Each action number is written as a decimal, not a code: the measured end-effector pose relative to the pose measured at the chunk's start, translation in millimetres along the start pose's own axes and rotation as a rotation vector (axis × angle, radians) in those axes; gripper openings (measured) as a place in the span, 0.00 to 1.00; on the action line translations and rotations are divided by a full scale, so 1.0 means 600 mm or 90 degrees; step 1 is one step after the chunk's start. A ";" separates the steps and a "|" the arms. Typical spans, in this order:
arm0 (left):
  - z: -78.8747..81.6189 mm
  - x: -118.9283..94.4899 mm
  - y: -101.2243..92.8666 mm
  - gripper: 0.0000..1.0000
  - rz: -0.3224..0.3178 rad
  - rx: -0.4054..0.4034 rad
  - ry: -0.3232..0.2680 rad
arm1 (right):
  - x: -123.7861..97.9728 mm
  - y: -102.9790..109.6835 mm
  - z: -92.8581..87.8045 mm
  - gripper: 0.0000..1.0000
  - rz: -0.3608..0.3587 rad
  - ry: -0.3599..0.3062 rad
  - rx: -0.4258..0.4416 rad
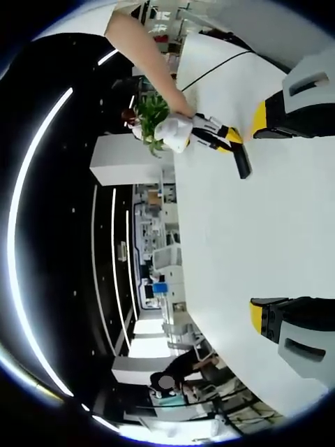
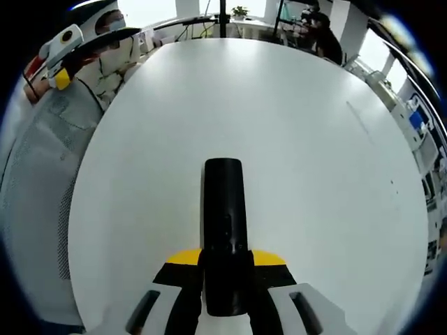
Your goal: Press the specified remote control buttons in sequence, fully releasing each button before pressing the next.
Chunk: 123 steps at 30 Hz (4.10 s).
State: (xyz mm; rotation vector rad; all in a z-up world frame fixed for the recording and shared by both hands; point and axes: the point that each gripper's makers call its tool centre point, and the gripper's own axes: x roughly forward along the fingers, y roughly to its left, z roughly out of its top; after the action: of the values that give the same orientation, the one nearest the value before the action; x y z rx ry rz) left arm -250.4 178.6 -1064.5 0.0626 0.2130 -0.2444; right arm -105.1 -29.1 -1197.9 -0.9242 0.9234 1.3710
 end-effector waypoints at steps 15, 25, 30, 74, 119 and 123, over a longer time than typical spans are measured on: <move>-0.002 0.000 -0.001 0.98 -0.003 0.002 0.004 | -0.002 -0.030 -0.007 0.26 -0.032 0.013 0.084; -0.002 0.001 0.001 0.98 -0.001 0.000 0.006 | -0.010 -0.034 0.007 0.49 -0.098 -0.120 0.217; -0.004 0.002 -0.001 0.98 -0.004 0.001 0.008 | -0.033 -0.049 0.021 0.71 -0.148 -0.232 0.314; -0.005 0.003 -0.008 0.96 -0.019 -0.002 0.010 | -0.269 0.132 -0.065 0.99 -0.420 -0.603 0.557; -0.008 0.000 0.007 0.95 0.006 -0.059 -0.002 | -0.287 0.204 -0.131 0.95 -0.526 -0.536 0.560; -0.016 -0.001 0.023 0.95 0.012 -0.055 0.003 | -0.284 0.208 -0.121 0.95 -0.508 -0.544 0.551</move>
State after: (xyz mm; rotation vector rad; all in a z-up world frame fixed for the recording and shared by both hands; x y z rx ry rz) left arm -249.7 192.9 -1073.4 -0.0200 0.2275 -0.2160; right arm -228.9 -160.5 -1066.7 0.0404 0.3152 0.4542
